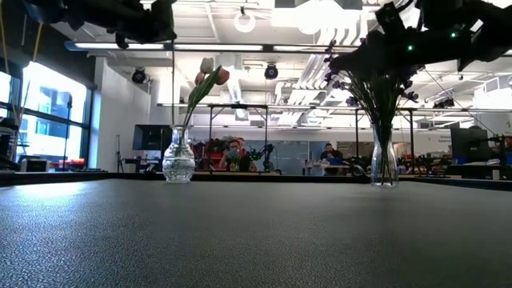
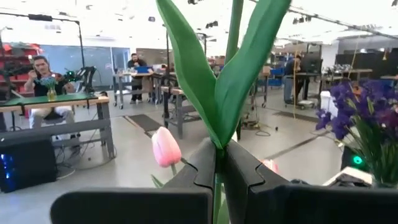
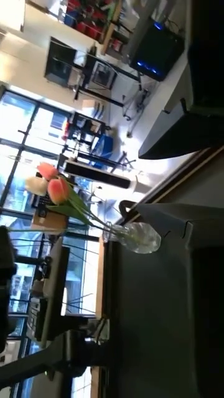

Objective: Sort flowers into vase by color
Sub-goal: Put the white tulip into the left transparent vase, then return to Home Position

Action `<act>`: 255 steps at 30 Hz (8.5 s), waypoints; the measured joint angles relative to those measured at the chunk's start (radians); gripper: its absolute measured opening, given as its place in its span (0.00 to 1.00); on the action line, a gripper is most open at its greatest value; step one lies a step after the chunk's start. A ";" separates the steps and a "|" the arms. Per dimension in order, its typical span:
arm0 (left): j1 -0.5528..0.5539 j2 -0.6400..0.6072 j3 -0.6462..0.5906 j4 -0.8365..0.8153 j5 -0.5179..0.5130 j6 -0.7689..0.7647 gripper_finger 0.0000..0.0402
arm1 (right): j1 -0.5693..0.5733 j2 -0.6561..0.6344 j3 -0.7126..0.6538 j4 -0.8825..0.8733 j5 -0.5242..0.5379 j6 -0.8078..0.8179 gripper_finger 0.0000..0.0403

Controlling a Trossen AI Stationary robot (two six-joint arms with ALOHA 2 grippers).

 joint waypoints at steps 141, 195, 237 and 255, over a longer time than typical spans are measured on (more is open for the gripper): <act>-0.354 0.016 -0.522 0.452 0.332 -0.307 0.00 | 0.454 -0.926 -0.338 -0.583 -0.297 0.592 0.00; -0.447 -0.810 -0.548 -0.454 0.428 -0.139 0.00 | 0.454 -0.919 -0.339 -0.594 -0.244 0.123 0.00; -0.447 -0.810 -0.548 -0.454 0.428 -0.140 0.00 | 0.454 -0.919 -0.339 -0.594 -0.244 0.151 0.00; -0.476 -0.828 -0.546 -0.453 0.427 -0.140 0.00 | 0.454 -0.919 -0.339 -0.594 -0.244 0.151 0.00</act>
